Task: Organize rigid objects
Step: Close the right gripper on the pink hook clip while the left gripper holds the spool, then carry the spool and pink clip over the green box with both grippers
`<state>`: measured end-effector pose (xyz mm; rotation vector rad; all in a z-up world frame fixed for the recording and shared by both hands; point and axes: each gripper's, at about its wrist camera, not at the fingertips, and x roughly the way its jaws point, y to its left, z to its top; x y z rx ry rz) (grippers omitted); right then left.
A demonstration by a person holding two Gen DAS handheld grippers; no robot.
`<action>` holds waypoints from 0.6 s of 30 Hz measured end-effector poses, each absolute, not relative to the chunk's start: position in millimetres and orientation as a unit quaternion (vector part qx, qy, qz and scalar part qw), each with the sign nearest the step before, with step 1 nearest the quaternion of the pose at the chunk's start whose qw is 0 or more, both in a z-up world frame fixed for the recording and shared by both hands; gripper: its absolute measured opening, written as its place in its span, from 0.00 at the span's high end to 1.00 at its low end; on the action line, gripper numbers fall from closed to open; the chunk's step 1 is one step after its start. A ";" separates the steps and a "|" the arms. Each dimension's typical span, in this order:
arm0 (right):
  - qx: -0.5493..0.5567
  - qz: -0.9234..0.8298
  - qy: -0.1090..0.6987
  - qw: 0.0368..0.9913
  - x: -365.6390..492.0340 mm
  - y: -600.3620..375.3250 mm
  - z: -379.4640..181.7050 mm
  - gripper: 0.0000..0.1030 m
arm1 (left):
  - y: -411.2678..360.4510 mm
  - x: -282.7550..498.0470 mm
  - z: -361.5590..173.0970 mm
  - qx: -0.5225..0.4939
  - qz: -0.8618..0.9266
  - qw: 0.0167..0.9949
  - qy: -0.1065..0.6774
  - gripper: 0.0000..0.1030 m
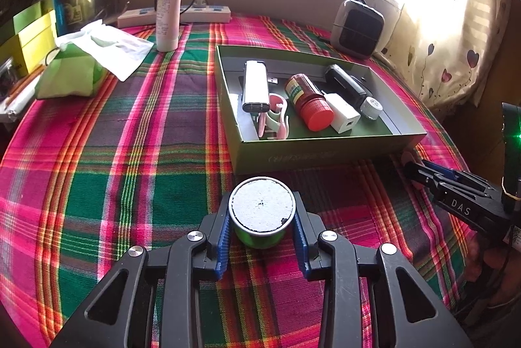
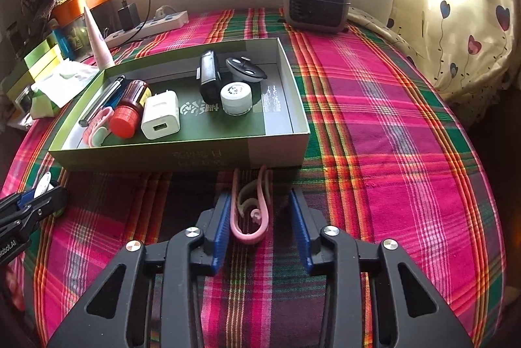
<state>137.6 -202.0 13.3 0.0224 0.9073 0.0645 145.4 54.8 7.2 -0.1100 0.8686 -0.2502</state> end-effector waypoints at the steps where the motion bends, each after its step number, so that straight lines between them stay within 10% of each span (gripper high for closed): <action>1: 0.013 0.032 0.438 0.898 137.0 -203.0 13.4 0.73 | 54.9 145.2 7.3 -0.053 -0.120 0.898 0.419 0.71; 18: 0.036 0.043 0.435 0.899 134.6 -209.8 13.2 0.77 | 55.2 144.9 7.7 -0.052 -0.119 0.899 0.419 0.71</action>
